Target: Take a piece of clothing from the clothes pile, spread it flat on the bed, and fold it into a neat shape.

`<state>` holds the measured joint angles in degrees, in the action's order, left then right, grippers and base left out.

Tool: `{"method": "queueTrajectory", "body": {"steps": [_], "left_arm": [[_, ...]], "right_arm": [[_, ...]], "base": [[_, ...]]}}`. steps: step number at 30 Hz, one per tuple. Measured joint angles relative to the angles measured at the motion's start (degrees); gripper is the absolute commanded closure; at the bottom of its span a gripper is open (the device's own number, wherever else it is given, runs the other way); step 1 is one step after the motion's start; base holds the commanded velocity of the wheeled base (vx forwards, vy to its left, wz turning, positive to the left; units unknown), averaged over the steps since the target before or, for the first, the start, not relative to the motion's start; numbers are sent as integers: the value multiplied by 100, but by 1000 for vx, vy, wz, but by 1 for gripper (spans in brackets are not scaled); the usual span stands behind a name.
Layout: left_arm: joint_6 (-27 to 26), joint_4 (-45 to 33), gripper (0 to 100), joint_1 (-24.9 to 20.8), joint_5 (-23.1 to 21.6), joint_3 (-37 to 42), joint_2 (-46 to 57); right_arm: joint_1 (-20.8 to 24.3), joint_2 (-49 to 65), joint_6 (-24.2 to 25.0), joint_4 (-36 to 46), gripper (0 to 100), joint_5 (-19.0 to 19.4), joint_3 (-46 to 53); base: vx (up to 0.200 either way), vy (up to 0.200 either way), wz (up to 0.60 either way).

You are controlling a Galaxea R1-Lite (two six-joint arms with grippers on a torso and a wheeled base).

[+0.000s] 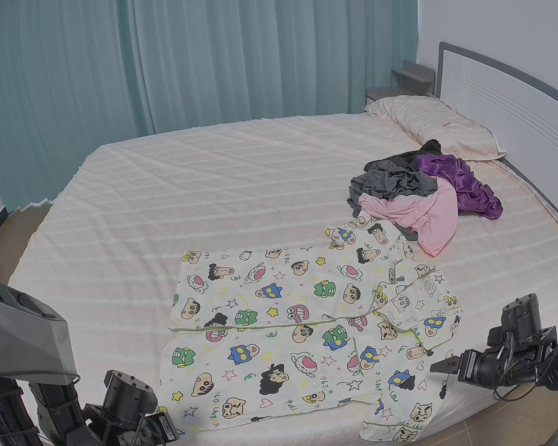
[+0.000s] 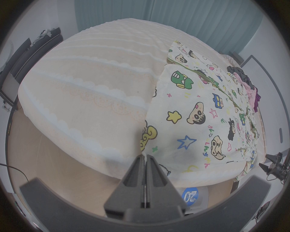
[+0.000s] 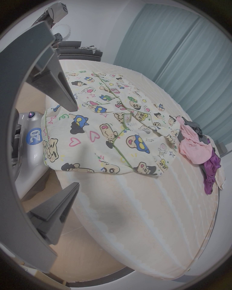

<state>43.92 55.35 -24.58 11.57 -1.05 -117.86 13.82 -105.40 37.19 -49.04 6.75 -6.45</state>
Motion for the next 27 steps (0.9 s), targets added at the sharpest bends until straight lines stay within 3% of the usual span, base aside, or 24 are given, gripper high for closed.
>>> {"method": "queueTrajectory", "body": {"steps": [9, 17, 18, 27], "left_arm": [[22, 18, 100, 60, -5, 4, -37], [24, 18, 100, 101, -44, 4, -37], [22, 18, 100, 110, -57, 4, -37], [20, 216, 100, 189, -238, 9, -41]], "right_arm": [[-35, -690, -156, -224, 0, 88, -149], [-107, -1091, -121, -338, 0, 438, -421], [-118, -1143, -123, -347, 100, 440, -444], [-179, -1654, -150, -1101, 100, 424, -463]], "base": [[0, 0, 0], [0, 0, 0], [0, 0, 0], [0, 0, 0]]}}
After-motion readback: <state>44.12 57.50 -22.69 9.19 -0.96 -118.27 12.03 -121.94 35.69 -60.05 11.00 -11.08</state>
